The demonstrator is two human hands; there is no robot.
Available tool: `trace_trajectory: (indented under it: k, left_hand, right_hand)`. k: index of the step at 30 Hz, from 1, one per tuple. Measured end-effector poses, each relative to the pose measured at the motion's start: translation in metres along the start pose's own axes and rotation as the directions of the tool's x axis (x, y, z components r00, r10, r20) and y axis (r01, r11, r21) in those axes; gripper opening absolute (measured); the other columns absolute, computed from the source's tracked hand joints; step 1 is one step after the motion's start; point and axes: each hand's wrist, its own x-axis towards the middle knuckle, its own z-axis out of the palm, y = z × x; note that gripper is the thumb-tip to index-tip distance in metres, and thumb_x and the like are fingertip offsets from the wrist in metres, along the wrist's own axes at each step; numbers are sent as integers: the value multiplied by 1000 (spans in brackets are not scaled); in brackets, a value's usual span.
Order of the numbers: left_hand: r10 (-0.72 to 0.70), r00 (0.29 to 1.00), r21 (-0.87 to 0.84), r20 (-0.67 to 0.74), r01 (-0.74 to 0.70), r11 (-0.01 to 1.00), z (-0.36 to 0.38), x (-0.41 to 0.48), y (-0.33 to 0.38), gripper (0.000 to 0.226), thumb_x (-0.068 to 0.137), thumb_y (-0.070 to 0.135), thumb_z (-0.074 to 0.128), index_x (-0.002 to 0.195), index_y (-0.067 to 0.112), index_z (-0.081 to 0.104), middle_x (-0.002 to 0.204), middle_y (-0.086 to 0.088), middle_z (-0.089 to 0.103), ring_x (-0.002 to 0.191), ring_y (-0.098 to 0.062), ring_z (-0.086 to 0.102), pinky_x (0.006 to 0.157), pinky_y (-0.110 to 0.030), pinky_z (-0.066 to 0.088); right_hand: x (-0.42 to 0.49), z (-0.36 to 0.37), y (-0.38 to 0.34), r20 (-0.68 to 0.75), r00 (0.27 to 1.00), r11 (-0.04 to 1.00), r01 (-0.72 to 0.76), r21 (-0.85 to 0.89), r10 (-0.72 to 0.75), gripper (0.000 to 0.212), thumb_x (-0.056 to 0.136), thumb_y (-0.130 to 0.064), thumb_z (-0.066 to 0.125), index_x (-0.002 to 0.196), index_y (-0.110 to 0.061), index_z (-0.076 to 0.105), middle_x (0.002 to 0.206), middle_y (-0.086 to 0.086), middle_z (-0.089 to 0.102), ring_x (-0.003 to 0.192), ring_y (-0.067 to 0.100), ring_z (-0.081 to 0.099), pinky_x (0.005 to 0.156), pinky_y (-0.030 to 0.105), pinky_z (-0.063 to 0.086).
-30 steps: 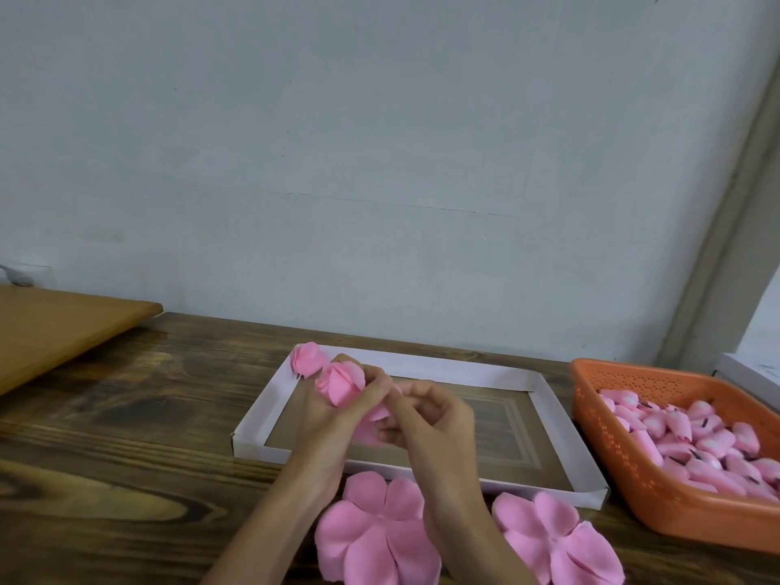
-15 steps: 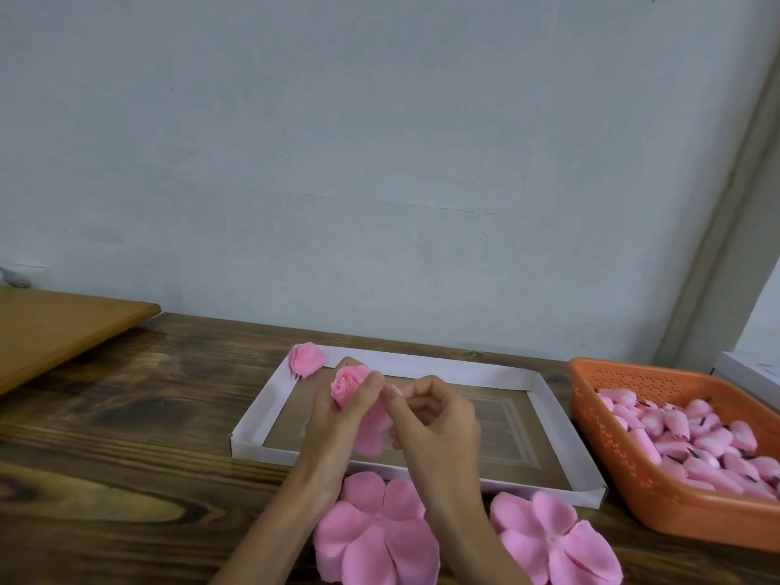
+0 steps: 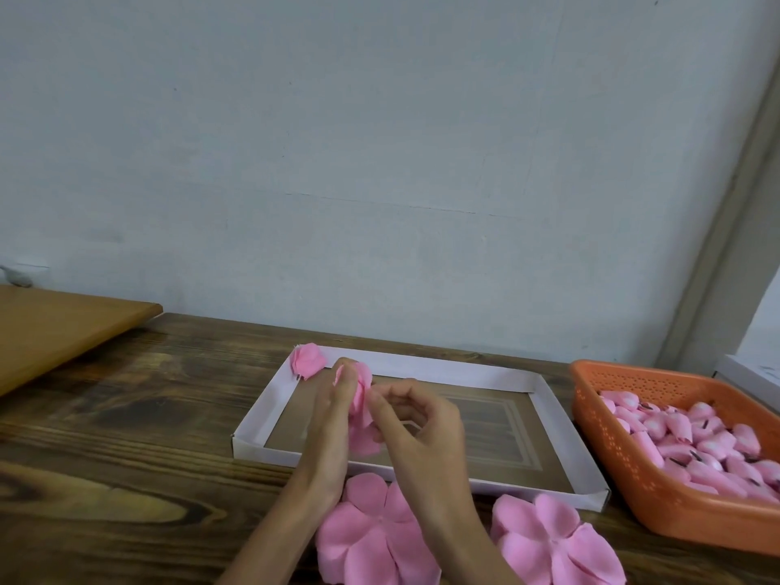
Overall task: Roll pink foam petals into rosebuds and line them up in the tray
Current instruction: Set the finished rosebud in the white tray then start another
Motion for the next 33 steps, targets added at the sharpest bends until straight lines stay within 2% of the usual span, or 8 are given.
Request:
trace_trajectory:
  k: [6, 10, 14, 18, 22, 25, 28, 33]
  left_hand:
    - [-20, 997, 18, 70, 19, 1000, -3, 0, -2, 73, 75, 81, 66, 109, 16, 68, 94, -16, 70, 88, -27, 69, 73, -39, 60]
    - [-39, 999, -8, 12, 39, 999, -3, 2, -1, 81, 81, 73, 62, 104, -4, 53, 95, -17, 66, 92, -31, 66, 80, -47, 53]
    - [-107, 993, -127, 49, 113, 985, -3, 5, -2, 75, 83, 64, 59, 106, -7, 51, 98, -16, 61, 94, -27, 66, 78, -43, 58]
    - [-86, 990, -107, 108, 98, 989, -1, 3, -2, 55, 86, 65, 57, 104, 14, 67, 98, -10, 69, 94, -23, 70, 77, -40, 57]
    - [-30, 989, -32, 143, 35, 999, 0, 3, 0, 47, 93, 63, 51, 89, 17, 60, 87, -7, 59, 88, -21, 59, 83, -48, 45]
    - [-40, 982, -43, 183, 48, 998, -2, 4, -3, 47, 94, 58, 51, 101, 13, 64, 95, -7, 66, 95, -23, 63, 85, -46, 47]
    - [-76, 974, -76, 214, 94, 993, -4, 4, -3, 45, 93, 57, 53, 118, 23, 70, 107, -4, 73, 106, -18, 68, 88, -34, 54]
    - [-10, 970, 5, 244, 9, 1000, -6, 7, -5, 32, 89, 30, 53, 114, 12, 63, 100, -2, 68, 96, -19, 63, 77, -32, 50]
  right_hand:
    - [4, -5, 0, 15, 1000, 999, 25, -39, -24, 25, 102, -20, 63, 84, -26, 79, 77, -5, 75, 75, 11, 68, 76, 46, 58]
    - [3, -3, 2, 72, 997, 997, 41, -60, -37, 10, 94, -23, 73, 96, -30, 80, 88, -6, 76, 82, 14, 71, 73, 40, 61]
    - [0, 1, 8, 22, 994, 985, 111, -129, -109, 32, 77, -15, 84, 104, -32, 76, 98, -12, 72, 92, 14, 69, 71, 27, 58]
    - [1, 1, 14, -51, 986, 968, 145, -204, -158, 30, 74, -18, 86, 98, -32, 73, 96, -13, 70, 93, 12, 68, 72, 29, 57]
    - [1, -1, 14, -113, 973, 963, 178, -200, -203, 18, 79, -24, 83, 90, -34, 71, 90, -14, 70, 86, 14, 69, 67, 27, 56]
    - [2, -3, 11, -130, 971, 968, 176, -179, -201, 16, 82, -26, 81, 91, -36, 71, 90, -14, 71, 84, 15, 69, 67, 29, 56]
    - [3, -4, 8, -138, 973, 976, 162, -147, -183, 16, 85, -25, 81, 91, -37, 71, 89, -12, 71, 82, 16, 68, 67, 32, 57]
    - [6, -7, 7, -111, 982, 979, 137, -151, -155, 12, 79, -30, 75, 88, -37, 71, 89, -14, 72, 83, 14, 67, 70, 29, 54]
